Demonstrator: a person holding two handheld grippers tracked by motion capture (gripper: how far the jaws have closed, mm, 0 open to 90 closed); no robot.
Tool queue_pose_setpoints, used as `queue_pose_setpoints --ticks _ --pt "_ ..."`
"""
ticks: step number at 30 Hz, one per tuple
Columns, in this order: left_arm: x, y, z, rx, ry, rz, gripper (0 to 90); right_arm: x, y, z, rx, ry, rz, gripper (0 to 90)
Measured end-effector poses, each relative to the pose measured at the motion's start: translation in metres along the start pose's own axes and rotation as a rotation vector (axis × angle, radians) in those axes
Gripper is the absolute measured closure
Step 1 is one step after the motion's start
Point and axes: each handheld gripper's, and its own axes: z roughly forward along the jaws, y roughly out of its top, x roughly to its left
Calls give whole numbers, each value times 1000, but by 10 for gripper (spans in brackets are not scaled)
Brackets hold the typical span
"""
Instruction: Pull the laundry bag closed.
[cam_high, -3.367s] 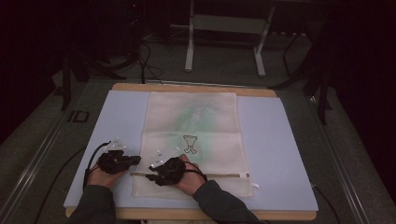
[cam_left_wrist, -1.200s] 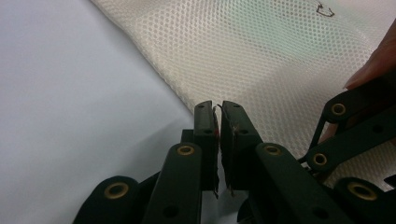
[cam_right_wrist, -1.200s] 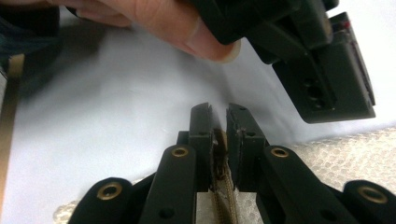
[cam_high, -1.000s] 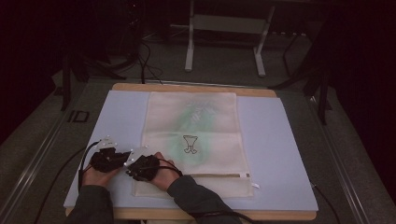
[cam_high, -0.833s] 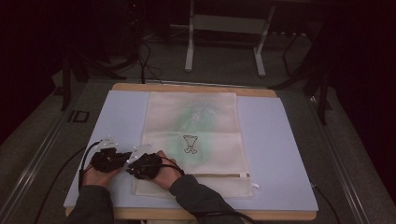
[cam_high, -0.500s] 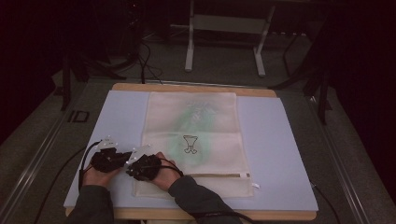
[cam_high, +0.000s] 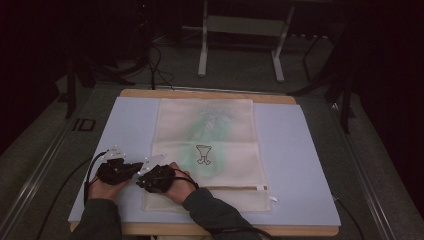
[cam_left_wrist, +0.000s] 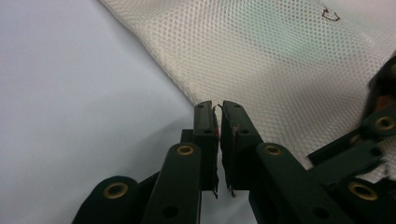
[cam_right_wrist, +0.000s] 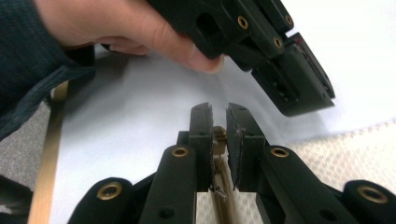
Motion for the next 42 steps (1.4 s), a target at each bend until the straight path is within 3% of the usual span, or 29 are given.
queue_pose_setpoints --ticks 10,24,37,42 --pt "-2 0 3 20 -11 12 839 -2 -17 -13 19 19 7 807" --pt "-3 1 4 29 -35 24 839 -6 -26 -4 39 37 43 804" --pt "-9 -3 3 56 -100 35 889 2 -31 -4 27 -21 15 816" --pt "-12 -3 7 92 -122 44 891 2 -32 -4 20 -23 18 817"
